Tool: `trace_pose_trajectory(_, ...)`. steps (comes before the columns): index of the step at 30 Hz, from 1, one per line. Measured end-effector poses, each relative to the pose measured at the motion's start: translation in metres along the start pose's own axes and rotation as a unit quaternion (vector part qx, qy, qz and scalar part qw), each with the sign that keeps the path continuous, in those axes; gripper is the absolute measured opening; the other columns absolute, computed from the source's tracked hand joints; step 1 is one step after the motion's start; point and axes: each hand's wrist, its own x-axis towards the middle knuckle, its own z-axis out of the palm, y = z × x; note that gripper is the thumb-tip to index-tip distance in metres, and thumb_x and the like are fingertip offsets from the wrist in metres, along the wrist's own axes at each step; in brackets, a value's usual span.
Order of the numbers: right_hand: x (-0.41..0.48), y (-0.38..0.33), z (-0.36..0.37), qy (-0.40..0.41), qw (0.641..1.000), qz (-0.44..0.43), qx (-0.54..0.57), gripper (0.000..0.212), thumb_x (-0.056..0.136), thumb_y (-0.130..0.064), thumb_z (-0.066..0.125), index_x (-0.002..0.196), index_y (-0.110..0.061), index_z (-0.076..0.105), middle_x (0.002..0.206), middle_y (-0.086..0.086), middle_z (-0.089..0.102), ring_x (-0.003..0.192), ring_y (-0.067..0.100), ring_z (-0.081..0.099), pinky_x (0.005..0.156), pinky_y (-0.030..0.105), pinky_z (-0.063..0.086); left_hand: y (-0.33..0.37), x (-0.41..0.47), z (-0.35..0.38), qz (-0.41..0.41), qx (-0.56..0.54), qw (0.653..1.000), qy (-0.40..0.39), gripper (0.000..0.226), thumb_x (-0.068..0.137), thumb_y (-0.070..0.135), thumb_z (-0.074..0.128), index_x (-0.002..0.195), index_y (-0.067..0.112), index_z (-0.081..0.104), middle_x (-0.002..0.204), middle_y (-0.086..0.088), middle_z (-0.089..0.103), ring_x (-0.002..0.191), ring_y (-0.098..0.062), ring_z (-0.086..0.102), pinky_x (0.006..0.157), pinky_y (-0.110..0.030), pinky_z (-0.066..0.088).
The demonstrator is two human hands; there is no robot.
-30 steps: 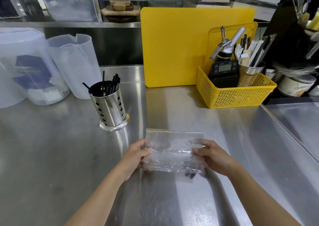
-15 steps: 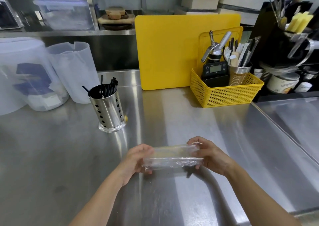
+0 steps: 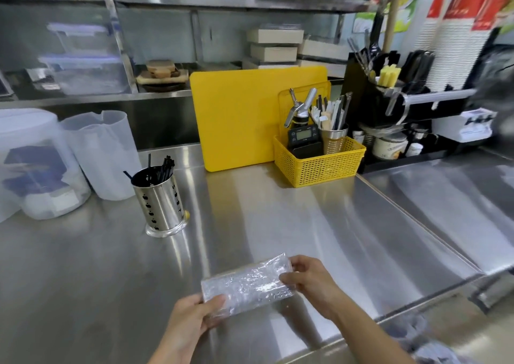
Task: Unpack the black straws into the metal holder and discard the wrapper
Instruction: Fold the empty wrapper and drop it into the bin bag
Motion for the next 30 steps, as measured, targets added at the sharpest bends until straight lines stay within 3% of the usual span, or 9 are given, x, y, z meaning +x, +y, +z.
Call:
trace_pose_trajectory(6, -0.032, 0.001, -0.033, 0.057, 0.997, -0.022, -0.045, 0.020, 0.073, 0.010, 0.066, 0.085, -0.004, 0.059, 0.067, 0.004, 0.057, 0.051, 0.011, 0.054, 0.049, 0.022, 0.043, -0.011, -0.005, 0.031, -0.023, 0.040, 0.999, -0.008, 0.008, 0.080, -0.003, 0.061, 0.088, -0.004, 0.063, 0.084, -0.016, 0.059, 0.066, -0.024, 0.056, 0.046, -0.021, 0.052)
trace_pose_trajectory(9, -0.043, 0.000, -0.059, 0.092, 0.993, -0.037, -0.060, 0.025, 0.072, 0.008, 0.069, 0.088, -0.009, 0.058, 0.076, 0.009, 0.055, 0.058, 0.016, 0.054, 0.049, 0.018, 0.044, -0.016, -0.009, 0.057, 0.016, 0.093, 0.995, -0.013, 0.003, 0.081, 0.000, 0.062, 0.081, -0.004, 0.062, 0.076, -0.014, 0.054, 0.065, -0.022, 0.052, 0.056, -0.027, 0.054)
trace_pose_trajectory(12, -0.054, 0.000, -0.092, 0.119, 0.990, -0.055, -0.060, 0.025, 0.073, 0.006, 0.069, 0.088, -0.012, 0.058, 0.078, 0.008, 0.054, 0.060, 0.018, 0.054, 0.049, 0.016, 0.044, -0.020, -0.016, 0.092, 0.048, 0.125, 0.991, -0.029, 0.010, 0.081, 0.004, 0.064, 0.079, -0.005, 0.058, 0.071, -0.013, 0.048, 0.069, -0.021, 0.047, 0.070, -0.036, 0.050)
trace_pose_trajectory(15, -0.065, 0.002, -0.136, 0.134, 0.987, -0.068, -0.051, 0.020, 0.075, 0.003, 0.068, 0.088, -0.011, 0.061, 0.071, 0.002, 0.057, 0.054, 0.009, 0.055, 0.050, 0.016, 0.044, -0.026, -0.019, 0.139, 0.068, 0.165, 0.984, -0.027, 0.029, 0.070, 0.023, 0.072, 0.068, 0.004, 0.050, 0.067, -0.010, 0.041, 0.066, -0.018, 0.041, 0.068, -0.035, 0.042)
trace_pose_trajectory(17, -0.068, 0.005, -0.171, 0.150, 0.985, -0.070, -0.044, 0.021, 0.076, 0.003, 0.067, 0.083, -0.015, 0.061, 0.070, 0.000, 0.057, 0.052, 0.006, 0.055, 0.050, 0.017, 0.044, -0.036, -0.018, 0.176, 0.073, 0.178, 0.981, -0.033, 0.042, 0.065, 0.036, 0.068, 0.073, -0.003, 0.053, 0.068, -0.009, 0.048, 0.066, -0.017, 0.045, 0.069, -0.033, 0.038)
trace_pose_trajectory(19, -0.071, 0.007, -0.211, 0.168, 0.983, -0.068, -0.039, 0.023, 0.076, 0.006, 0.065, 0.080, -0.017, 0.060, 0.069, 0.000, 0.057, 0.050, 0.005, 0.055, 0.049, 0.016, 0.044, -0.050, -0.018, 0.220, 0.079, 0.166, 0.982, -0.038, 0.041, 0.073, 0.032, 0.067, 0.075, -0.005, 0.049, 0.070, -0.009, 0.047, 0.067, -0.017, 0.041, 0.063, -0.028, 0.035)
trace_pose_trajectory(22, -0.080, 0.008, -0.279, 0.181, 0.981, -0.069, -0.028, 0.027, 0.076, 0.010, 0.063, 0.078, -0.016, 0.059, 0.064, -0.001, 0.056, 0.048, 0.005, 0.054, 0.049, 0.017, 0.044, -0.073, -0.019, 0.294, 0.104, 0.166, 0.980, -0.029, 0.027, 0.085, 0.012, 0.060, 0.066, 0.009, 0.041, 0.067, -0.010, 0.037, 0.063, -0.018, 0.033, 0.052, -0.022, 0.028)
trace_pose_trajectory(25, -0.092, 0.013, -0.351, 0.194, 0.978, -0.066, -0.033, 0.026, 0.075, 0.011, 0.064, 0.080, -0.015, 0.060, 0.066, 0.003, 0.059, 0.057, 0.012, 0.054, 0.054, 0.021, 0.045, -0.105, -0.019, 0.362, 0.124, 0.188, 0.974, -0.029, 0.024, 0.085, 0.011, 0.060, 0.068, 0.008, 0.044, 0.065, -0.010, 0.038, 0.061, -0.017, 0.034, 0.043, -0.015, 0.025)
trace_pose_trajectory(30, -0.116, 0.032, -0.435, 0.240, 0.970, -0.043, -0.011, 0.027, 0.076, 0.013, 0.062, 0.086, -0.012, 0.059, 0.062, -0.002, 0.057, 0.053, 0.006, 0.054, 0.050, 0.016, 0.044, -0.146, -0.024, 0.442, 0.099, 0.201, 0.973, -0.062, 0.012, 0.082, 0.006, 0.064, 0.072, 0.004, 0.057, 0.065, -0.003, 0.053, 0.062, -0.016, 0.047, 0.049, -0.009, 0.035)
